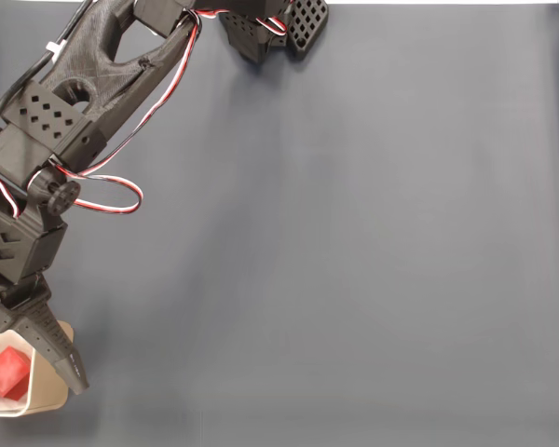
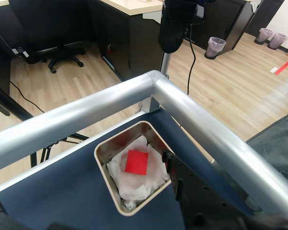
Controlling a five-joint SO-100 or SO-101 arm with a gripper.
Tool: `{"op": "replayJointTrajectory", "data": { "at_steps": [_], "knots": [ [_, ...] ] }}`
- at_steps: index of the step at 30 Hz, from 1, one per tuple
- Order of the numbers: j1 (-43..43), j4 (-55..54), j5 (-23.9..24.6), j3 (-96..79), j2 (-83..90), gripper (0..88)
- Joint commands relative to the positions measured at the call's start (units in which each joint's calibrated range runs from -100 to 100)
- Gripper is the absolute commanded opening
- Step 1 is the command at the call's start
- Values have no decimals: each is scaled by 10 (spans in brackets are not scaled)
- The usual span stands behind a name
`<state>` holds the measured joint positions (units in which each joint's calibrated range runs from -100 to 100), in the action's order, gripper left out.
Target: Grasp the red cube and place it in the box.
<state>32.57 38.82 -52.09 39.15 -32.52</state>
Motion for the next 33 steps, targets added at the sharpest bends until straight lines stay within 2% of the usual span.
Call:
{"op": "replayJointTrajectory", "data": {
  "at_steps": [1,5,7,8,9,10,12,20,27,33],
  "knots": [
    [9,-17,5,1,54,669],
    [10,-17,8,-5,59,658],
    [10,-21,14,-5,62,578],
    [9,-28,20,-8,65,484],
    [6,-40,27,-18,74,305],
    [2,-47,30,-27,84,175],
    [-12,-49,32,-47,114,5],
    [-125,-55,43,-240,315,0],
    [-253,-96,36,-554,559,0],
    [-322,-121,33,-808,755,0]
  ]
}}
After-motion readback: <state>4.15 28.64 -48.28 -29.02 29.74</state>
